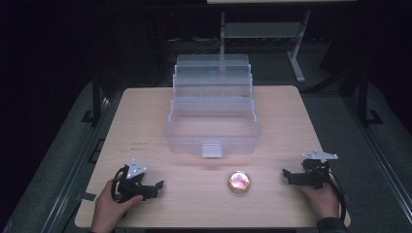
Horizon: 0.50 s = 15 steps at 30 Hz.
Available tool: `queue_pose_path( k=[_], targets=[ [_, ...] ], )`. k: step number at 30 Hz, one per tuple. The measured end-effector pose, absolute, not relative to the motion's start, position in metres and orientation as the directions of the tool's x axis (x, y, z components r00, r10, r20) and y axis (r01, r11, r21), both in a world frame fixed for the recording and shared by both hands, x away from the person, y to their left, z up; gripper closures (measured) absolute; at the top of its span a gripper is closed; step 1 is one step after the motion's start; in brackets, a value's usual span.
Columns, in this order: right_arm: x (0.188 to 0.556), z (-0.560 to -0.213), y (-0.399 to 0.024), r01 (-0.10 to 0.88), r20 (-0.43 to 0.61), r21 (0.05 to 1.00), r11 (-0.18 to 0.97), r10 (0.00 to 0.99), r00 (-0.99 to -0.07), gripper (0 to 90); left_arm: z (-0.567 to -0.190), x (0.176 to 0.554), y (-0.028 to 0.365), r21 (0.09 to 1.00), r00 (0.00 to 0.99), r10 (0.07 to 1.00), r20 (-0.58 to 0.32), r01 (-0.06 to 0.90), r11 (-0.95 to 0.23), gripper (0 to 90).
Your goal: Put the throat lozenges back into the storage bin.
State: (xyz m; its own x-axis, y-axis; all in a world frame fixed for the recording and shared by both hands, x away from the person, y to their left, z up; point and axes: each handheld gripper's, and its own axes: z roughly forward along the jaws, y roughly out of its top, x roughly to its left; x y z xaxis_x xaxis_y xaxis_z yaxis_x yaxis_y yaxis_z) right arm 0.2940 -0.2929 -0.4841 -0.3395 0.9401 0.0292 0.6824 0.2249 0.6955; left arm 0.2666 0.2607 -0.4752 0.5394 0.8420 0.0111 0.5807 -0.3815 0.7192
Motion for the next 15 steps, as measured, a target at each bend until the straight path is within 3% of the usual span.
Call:
queue_pose_path(
  k=[15],
  targets=[
    [0.2935,-0.4781,-0.294,0.727,0.026,0.64,0.248,0.939,-0.343,0.0,-0.4752,0.2667,0.2607,0.719,0.539,0.842,0.011,0.581,-0.381,10.5]
  ],
)
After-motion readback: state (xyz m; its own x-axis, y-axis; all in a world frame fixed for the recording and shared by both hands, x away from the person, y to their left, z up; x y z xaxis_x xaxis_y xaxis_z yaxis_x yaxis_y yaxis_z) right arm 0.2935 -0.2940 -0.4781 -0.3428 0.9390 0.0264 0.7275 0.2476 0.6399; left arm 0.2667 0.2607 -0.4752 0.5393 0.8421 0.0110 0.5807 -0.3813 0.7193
